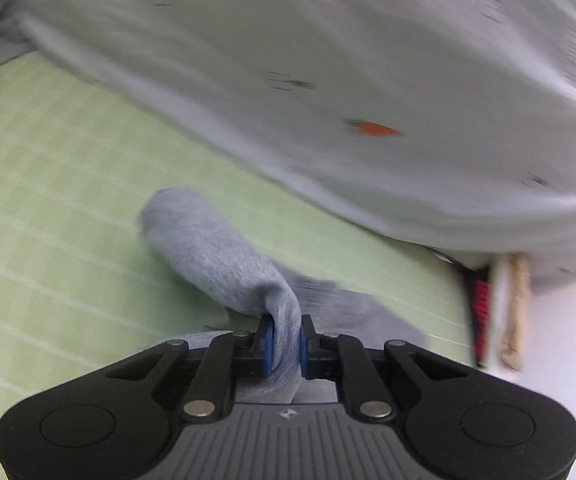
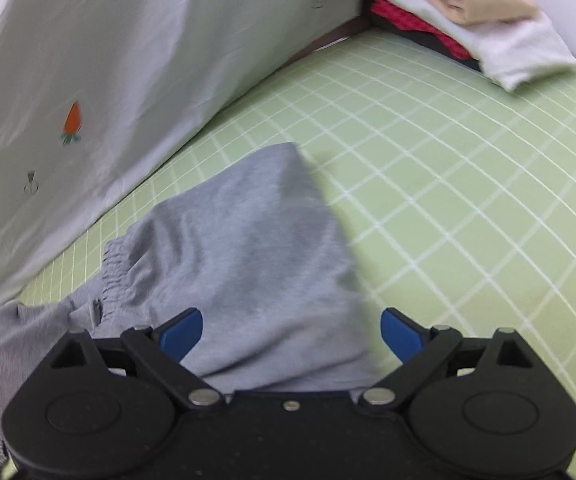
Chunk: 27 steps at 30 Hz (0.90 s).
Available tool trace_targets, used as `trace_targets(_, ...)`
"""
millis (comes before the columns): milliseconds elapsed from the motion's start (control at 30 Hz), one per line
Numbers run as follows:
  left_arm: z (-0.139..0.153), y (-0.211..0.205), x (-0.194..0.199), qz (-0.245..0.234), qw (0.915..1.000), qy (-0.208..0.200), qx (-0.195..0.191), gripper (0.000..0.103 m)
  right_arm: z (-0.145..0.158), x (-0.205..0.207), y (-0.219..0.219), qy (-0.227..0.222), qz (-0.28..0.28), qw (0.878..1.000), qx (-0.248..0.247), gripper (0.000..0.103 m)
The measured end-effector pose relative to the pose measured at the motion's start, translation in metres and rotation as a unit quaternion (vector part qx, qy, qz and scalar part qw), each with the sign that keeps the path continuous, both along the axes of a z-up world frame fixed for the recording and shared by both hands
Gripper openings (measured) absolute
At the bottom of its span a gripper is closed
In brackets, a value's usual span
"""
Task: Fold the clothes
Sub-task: 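Fold the grey bundle over onto itself with the left tool and open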
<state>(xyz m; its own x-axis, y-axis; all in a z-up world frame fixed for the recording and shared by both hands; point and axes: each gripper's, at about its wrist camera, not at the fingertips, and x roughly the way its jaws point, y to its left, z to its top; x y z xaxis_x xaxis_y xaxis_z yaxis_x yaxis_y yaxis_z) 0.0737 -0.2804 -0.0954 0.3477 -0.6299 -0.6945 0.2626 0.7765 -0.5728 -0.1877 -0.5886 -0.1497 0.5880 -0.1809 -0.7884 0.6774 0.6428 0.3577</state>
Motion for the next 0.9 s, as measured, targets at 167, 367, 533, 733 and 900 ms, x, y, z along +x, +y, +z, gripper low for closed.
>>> trace_targets(167, -0.015, -0.09, -0.026, -0.057, 0.9983, 0.011, -0.007, 0.015, -0.01, -0.025, -0.034, -0.009, -0.027, 0.999, 0.024, 0.097)
trace_targets(367, -0.062, -0.144, -0.047, -0.083, 0.9927, 0.068, 0.055, 0.047, -0.03, -0.024, -0.07, -0.001, -0.028, 0.999, 0.034, 0.097)
trace_targets(533, -0.05, -0.123, -0.043, -0.038, 0.9951, 0.018, 0.09, 0.084, -0.034, 0.004, -0.074, 0.002, 0.01, 1.0, 0.024, 0.097)
trace_targets(733, -0.045, -0.078, -0.039, 0.023, 0.984, -0.015, 0.176, 0.097, -0.016, 0.046, -0.036, -0.012, 0.102, 0.994, -0.03, 0.097)
trace_targets(900, -0.062, -0.051, -0.039, 0.032, 0.9751, 0.009, 0.219, 0.1, 0.002, 0.075, -0.006, -0.022, 0.159, 0.984, -0.073, 0.099)
